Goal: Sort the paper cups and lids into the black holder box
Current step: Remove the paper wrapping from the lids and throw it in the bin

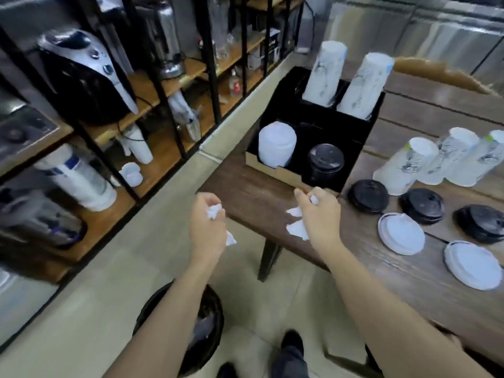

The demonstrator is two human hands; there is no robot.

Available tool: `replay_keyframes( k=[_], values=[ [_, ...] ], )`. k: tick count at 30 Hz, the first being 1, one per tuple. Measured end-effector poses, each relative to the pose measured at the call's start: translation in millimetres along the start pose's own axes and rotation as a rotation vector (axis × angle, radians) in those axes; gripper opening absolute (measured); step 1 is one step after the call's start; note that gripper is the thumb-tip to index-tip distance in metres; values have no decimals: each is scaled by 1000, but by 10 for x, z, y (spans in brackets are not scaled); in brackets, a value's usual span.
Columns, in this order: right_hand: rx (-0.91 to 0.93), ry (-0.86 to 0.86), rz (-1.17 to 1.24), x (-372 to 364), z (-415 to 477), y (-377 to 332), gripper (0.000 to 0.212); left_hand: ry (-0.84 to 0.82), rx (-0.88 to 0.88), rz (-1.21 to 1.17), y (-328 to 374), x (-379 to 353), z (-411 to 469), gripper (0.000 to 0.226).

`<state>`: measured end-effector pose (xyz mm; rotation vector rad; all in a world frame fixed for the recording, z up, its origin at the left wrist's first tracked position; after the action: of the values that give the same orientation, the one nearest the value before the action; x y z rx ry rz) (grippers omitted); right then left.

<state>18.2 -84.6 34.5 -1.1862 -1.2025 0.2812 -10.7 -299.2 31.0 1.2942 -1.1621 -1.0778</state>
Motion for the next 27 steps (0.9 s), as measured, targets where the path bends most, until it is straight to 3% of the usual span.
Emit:
replay_keyframes(
  k=[4, 10, 15, 18, 22, 27],
  values=[
    [-5, -196, 28, -750, -414, -203, 42, 125, -18, 3, -201, 1002, -48, 50],
    [73, -424, -139, -1591, -994, -324, 51, 347, 141, 52, -545, 1988, -258, 44],
    [141, -522, -209, -2040, -1149, -300, 30, 442, 236, 76, -896, 2365, -367, 24],
    [97, -702, -155, -2406, -1213, -136, 21, 513, 351, 172, -1224, 2533, -451, 30],
    [78, -874, -170, -2955, -1322, 305, 21, 470, 485, 251, -1981, 2628, -529, 33],
    [128, -1039, -364, -3860, -1413, 1422, 14, 266, 526, 360, -3381, 2578, -518, 21]
  ],
)
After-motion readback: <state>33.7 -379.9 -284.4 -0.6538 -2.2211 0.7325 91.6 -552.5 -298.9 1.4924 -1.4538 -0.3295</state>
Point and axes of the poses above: each hand's wrist, its own z-axis towards the middle knuckle, its own x-axis out of the back of the hand, y = z × x, the point moved 5 cm from there along z, towards the middle knuckle, and after that the axes turned 14 degrees about -z, right-handed, at the moved point
